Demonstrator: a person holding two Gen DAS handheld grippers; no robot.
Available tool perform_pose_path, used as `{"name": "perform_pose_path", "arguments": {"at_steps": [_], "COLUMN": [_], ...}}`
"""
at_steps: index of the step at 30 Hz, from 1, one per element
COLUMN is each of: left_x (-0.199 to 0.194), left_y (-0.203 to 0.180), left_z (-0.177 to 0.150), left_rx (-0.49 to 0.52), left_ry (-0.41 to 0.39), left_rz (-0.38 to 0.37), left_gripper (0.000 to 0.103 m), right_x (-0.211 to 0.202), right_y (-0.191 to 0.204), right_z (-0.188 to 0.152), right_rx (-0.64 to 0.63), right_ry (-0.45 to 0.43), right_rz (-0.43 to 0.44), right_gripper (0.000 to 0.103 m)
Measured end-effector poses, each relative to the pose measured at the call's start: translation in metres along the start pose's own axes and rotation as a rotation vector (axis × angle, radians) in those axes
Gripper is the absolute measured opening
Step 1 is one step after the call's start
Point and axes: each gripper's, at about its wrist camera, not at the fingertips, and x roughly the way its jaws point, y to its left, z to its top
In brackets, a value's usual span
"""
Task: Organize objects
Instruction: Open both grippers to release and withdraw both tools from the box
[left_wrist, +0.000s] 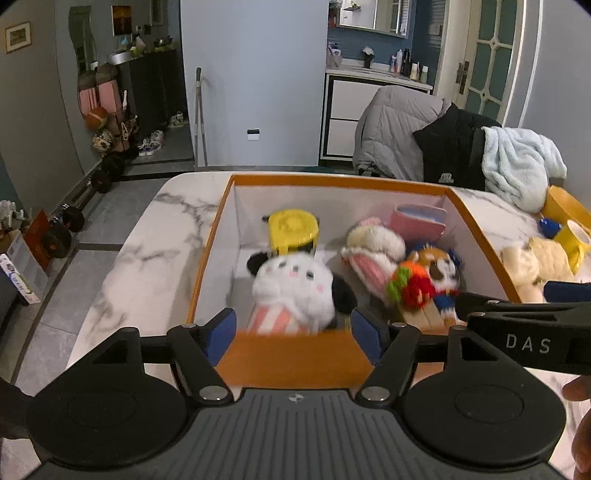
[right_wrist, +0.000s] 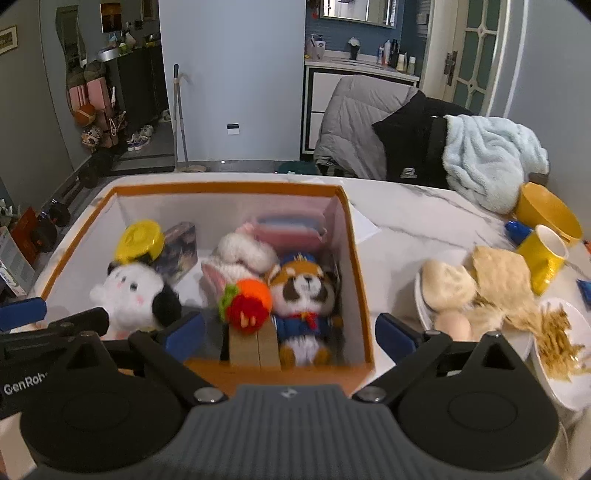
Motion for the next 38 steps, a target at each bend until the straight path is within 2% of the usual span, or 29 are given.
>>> {"name": "perform_pose_path", "arguments": {"at_steps": [6, 14, 22, 26, 38], "left_x": [-0.022, -0.036, -0.046, -0.046, -0.046], "left_y": [0.006, 0.010, 0.014, 0.013, 0.008], "left_z": [-0.027, -0.045, -0.051, -0.052, -0.056], "left_rx": [-0.032, -0.023, -0.019, -0.015, 0.010], "left_ry": [-0.008, -0.029, -0.041, -0.044, -0.060], "left_rz": [-0.017, 0.029, 0.040, 0.049, 0.053], "left_gripper": [0.088, 0.089, 0.089, 0.093, 0.096], "right_x": [-0.028, -0.040, -0.043, -0.044, -0.039], "right_y": [0.003, 0.010, 0.015, 0.016, 0.012], "right_z": [-0.035, -0.065, -0.071, -0.072, -0.075], "right_rx": [-0.022, -0.037, -0.027, -0.031, -0.027], "right_ry": [-0.037, -0.035, -0.031, -0.028, -0.010], "right_rz": [-0.040, -0.038, -0.030, -0.033, -0.038], "right_gripper": [0.101, 0.102, 0.102, 0.102, 0.102]}}
